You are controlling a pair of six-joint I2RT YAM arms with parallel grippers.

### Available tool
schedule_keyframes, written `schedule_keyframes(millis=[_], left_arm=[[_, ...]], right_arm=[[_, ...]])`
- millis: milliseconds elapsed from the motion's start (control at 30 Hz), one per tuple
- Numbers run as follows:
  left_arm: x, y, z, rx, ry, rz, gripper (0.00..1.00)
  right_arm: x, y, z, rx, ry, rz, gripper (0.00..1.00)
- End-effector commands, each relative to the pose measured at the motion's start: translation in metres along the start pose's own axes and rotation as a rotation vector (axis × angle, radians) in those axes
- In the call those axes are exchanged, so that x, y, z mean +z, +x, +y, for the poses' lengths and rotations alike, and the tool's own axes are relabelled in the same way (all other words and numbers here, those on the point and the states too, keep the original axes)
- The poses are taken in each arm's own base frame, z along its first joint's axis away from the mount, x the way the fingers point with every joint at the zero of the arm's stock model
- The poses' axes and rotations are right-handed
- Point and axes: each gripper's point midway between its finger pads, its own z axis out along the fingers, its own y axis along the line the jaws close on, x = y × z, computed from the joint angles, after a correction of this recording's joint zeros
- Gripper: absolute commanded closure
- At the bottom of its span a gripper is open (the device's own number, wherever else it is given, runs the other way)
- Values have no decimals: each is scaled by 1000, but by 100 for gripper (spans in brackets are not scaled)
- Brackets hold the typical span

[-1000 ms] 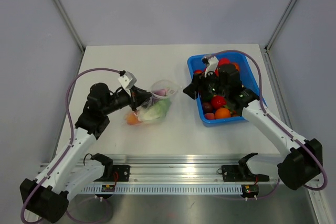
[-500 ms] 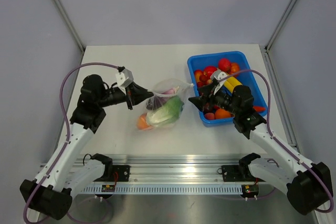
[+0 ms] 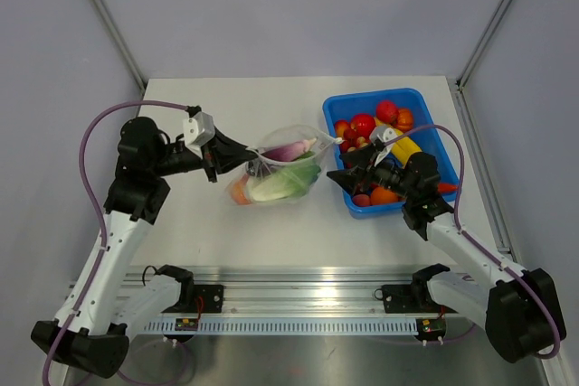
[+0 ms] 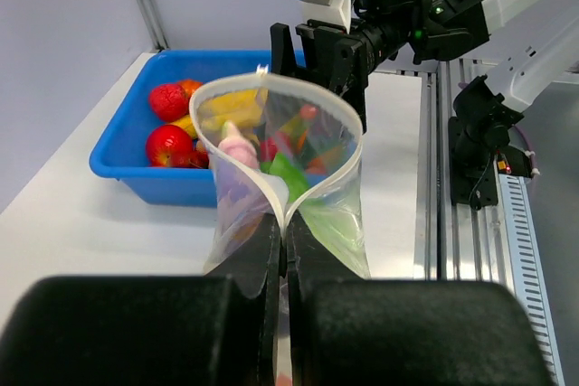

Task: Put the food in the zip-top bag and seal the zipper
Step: Adjust the zipper food storage bag at the center of the board.

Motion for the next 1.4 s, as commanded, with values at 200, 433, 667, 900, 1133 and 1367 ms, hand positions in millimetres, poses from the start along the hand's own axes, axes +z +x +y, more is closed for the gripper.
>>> schedule_keyframes(millis=[200,433,667,900,1133,1367], left_arm=[[-6,-34,-16,98,82,-63,100],[-7,-39,-18,104,88,-75,100],[-10,-42,-21,114,89,-79,100],[-10,-41,-21,107,91,-72,100],[-9,-34,-18,92,90,-64,100],[-8,-35,-16,86,90,-70,100]], right_arm=[[4,-36,23,-58,-155,-130,29],[11,-44,43,1,-330,-172,31],[20,-46,44,64,-406,-244,32],[23,-55,45,66,-437,-292,37],[16,-70,56,37,-479,-307,37],[15,-78,60,33,-497,-313,51]])
